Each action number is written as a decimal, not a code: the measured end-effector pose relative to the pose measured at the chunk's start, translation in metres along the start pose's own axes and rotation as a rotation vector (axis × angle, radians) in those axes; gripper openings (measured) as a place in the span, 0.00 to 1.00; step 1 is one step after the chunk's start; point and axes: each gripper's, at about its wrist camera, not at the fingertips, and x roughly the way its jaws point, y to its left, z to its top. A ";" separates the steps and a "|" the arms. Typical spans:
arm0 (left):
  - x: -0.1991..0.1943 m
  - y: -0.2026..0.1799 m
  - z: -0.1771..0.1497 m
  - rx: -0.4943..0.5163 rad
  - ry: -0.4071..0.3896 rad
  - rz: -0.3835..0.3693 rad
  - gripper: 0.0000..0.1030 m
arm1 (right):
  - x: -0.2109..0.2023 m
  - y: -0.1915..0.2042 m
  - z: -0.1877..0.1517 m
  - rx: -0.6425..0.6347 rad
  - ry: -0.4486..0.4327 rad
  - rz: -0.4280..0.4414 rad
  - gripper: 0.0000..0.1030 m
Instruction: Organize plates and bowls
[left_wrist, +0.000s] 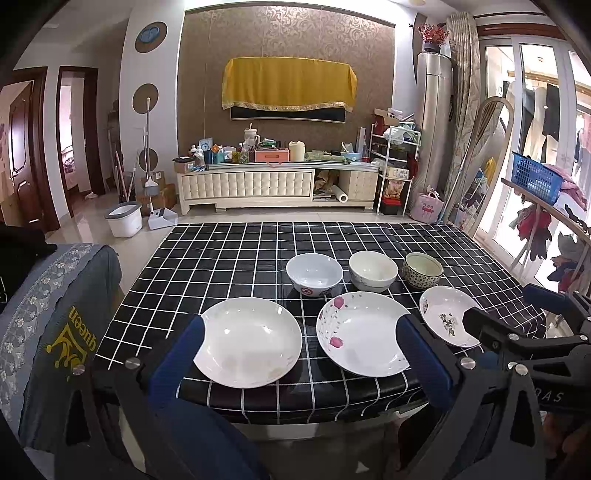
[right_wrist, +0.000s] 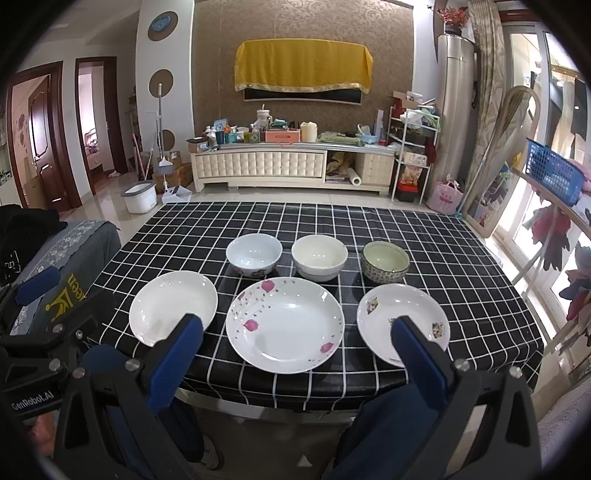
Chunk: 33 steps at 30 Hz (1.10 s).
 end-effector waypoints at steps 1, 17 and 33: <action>0.000 0.000 0.000 0.001 0.000 0.000 1.00 | 0.000 0.000 0.000 0.001 0.002 -0.001 1.00; 0.020 0.023 0.029 0.015 0.032 0.046 1.00 | 0.029 0.015 0.040 -0.020 0.014 0.030 1.00; 0.100 0.136 0.045 -0.116 0.176 0.160 1.00 | 0.146 0.091 0.080 -0.135 0.157 0.225 1.00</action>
